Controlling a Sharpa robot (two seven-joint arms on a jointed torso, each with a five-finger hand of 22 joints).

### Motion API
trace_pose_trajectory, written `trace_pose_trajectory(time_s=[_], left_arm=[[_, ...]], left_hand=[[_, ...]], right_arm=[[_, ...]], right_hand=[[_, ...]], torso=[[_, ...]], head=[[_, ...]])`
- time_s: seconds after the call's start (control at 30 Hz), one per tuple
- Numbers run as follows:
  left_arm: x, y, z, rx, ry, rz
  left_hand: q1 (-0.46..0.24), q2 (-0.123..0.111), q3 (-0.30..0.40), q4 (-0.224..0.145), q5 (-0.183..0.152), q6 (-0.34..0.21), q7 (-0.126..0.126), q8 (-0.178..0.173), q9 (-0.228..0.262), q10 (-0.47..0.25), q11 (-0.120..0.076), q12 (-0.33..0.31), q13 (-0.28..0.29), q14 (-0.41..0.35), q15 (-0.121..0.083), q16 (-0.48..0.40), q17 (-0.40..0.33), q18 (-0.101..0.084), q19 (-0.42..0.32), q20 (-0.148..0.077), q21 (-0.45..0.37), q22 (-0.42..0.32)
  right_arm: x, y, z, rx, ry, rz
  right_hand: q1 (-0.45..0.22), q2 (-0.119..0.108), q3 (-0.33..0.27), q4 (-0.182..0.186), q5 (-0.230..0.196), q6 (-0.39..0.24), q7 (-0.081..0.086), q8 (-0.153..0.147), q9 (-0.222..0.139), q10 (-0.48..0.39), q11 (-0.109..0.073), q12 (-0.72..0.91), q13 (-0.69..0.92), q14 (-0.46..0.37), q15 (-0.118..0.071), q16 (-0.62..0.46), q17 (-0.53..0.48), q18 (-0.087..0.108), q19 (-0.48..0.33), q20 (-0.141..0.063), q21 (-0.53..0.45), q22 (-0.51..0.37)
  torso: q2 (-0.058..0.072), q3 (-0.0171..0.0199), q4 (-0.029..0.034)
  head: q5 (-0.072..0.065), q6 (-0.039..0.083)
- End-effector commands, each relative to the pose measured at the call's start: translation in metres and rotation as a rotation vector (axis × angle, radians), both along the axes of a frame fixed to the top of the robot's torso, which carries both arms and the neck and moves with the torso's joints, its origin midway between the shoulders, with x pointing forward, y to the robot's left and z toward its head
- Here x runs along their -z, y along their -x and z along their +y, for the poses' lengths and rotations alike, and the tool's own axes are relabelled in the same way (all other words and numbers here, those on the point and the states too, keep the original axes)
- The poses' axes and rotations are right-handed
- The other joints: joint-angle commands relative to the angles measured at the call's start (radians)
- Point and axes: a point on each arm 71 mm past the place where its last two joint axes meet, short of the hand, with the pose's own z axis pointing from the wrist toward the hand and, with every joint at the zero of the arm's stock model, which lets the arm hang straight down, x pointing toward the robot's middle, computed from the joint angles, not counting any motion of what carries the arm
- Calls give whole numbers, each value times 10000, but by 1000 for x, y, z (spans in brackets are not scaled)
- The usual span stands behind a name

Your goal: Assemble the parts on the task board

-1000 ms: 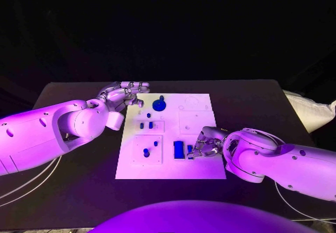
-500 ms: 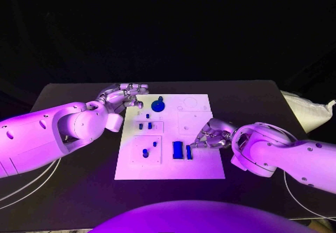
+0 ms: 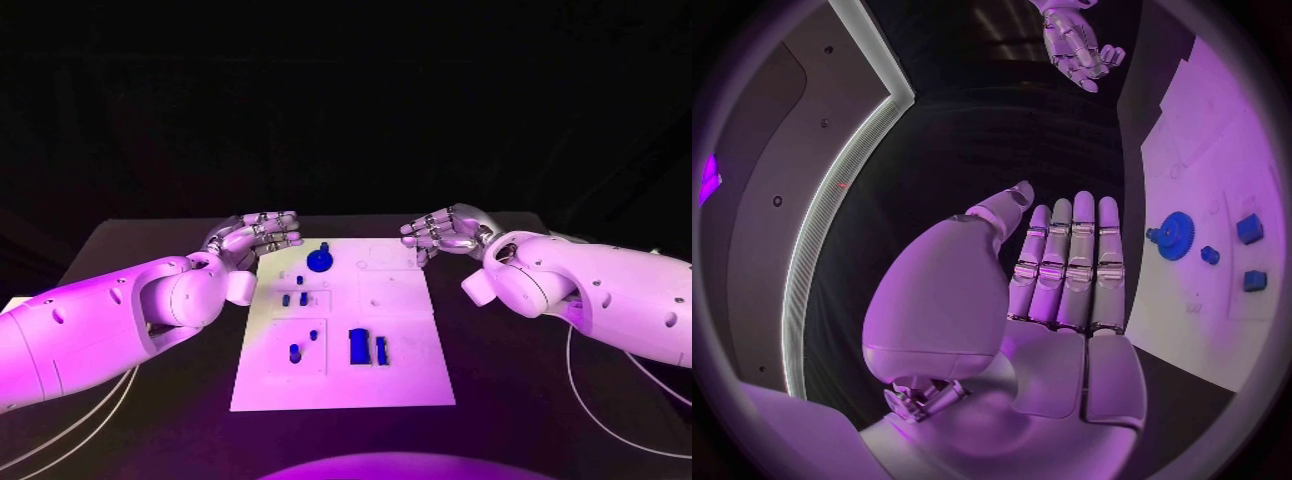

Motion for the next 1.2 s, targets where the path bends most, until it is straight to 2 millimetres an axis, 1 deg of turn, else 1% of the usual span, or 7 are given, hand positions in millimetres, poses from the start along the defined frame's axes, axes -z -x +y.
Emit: trace_pose_trajectory(time_s=[0.03,0.23,0.27,0.43,0.73,0.77,1.2], left_arm=[[0,-6,3,-868,92,-505],[3,-10,2,-1301,-110,-662],[5,-8,-1,-675,-73,-258],[4,-7,-3,-773,-201,-332],[-4,6,-21,-1540,-1170,-1009],[-5,8,-24,-1658,-1313,-1126],[-19,25,-42,-2580,-2345,-2124]], left_hand=[[92,90,-165,6,-53,-72,-40,-161,-17,-59,131,-250,-5,41,190,-726,-353,173,-356,173,-83,-646],[176,207,-446,-9,-5,-81,-109,-319,-20,-324,273,-328,-17,116,306,-1549,-728,145,-600,335,-75,-1482],[-3926,462,-1412,38,-380,-3096,-583,-975,-672,-3461,-253,-957,-636,-2820,-152,-2052,-1641,-513,-2880,-472,-704,-2771],[-5188,1180,-1748,38,-495,-4038,-742,-975,-672,-4497,-403,-957,-636,-3716,-280,-2264,-1641,-512,-3665,-717,-704,-3242],[-7890,1180,-2408,38,-1268,-6029,-1742,-975,-672,-6599,-746,-957,-636,-5641,-1192,-2637,-1641,-838,-5218,-1252,-704,-4130],[-8119,1180,-2465,38,-1268,-6193,-1742,-975,-672,-6778,-1453,-957,-636,-5805,-1192,-2664,-1641,-839,-5346,-1302,-704,-4207],[-10273,1180,-2984,38,-1268,-7784,-1742,-975,-672,-8452,-1453,-957,-636,-7342,-1192,-3388,-1641,-1710,-6582,-2348,-704,-4916]], right_arm=[[-5,-12,-2,351,-2617,-156],[-5,-29,-7,702,-2967,-445],[-1,-26,-7,786,-1782,-218],[-1,-24,-4,928,-1912,-304],[0,-3,16,2095,-2744,-860],[0,1,19,2277,-2841,-927],[0,30,39,3665,-3309,-1295]], right_hand=[[77,-12,337,-45,-10,-141,36,-39,-194,-63,196,-401,-891,-742,370,-1257,-803,20,-425,313,-981,-685],[-336,-189,1176,-377,18,-111,88,-27,-841,117,348,-436,-3195,-200,572,-2891,-2660,125,272,660,-2669,-2193],[-4452,-2,411,-286,-398,-3106,-450,-652,-1115,-3213,-65,-1096,-3396,-3603,255,-3086,-3062,-516,-2943,42,-3104,-2704],[-5888,-2,274,-286,-508,-4013,-592,-652,-1921,-4219,-215,-1096,-3683,-4568,-471,-3855,-3361,-518,-3827,-163,-3374,-3004],[-8664,-2,-195,-286,-1328,-5963,-936,-652,-1921,-6387,-1071,-1096,-4426,-6761,-471,-3855,-3712,-820,-5888,-574,-3730,-3409],[-8900,-2,-234,-286,-1328,-6129,-1636,-652,-1921,-6574,-1071,-1096,-4426,-6950,-471,-3855,-4433,-902,-6064,-608,-4460,-3444],[-11129,-2,-1155,-286,-1328,-7687,-1636,-652,-1921,-8309,-1071,-1096,-4426,-8709,-471,-3855,-4433,-1708,-7711,-1421,-4460,-4243]], torso=[[-227,1,-29],[-329,34,-35],[-233,6,-35],[-241,41,4],[-296,281,268],[-301,302,290],[-316,369,364]], head=[[34,331],[134,437],[80,362],[87,491],[141,1369],[145,1443],[160,1689]])
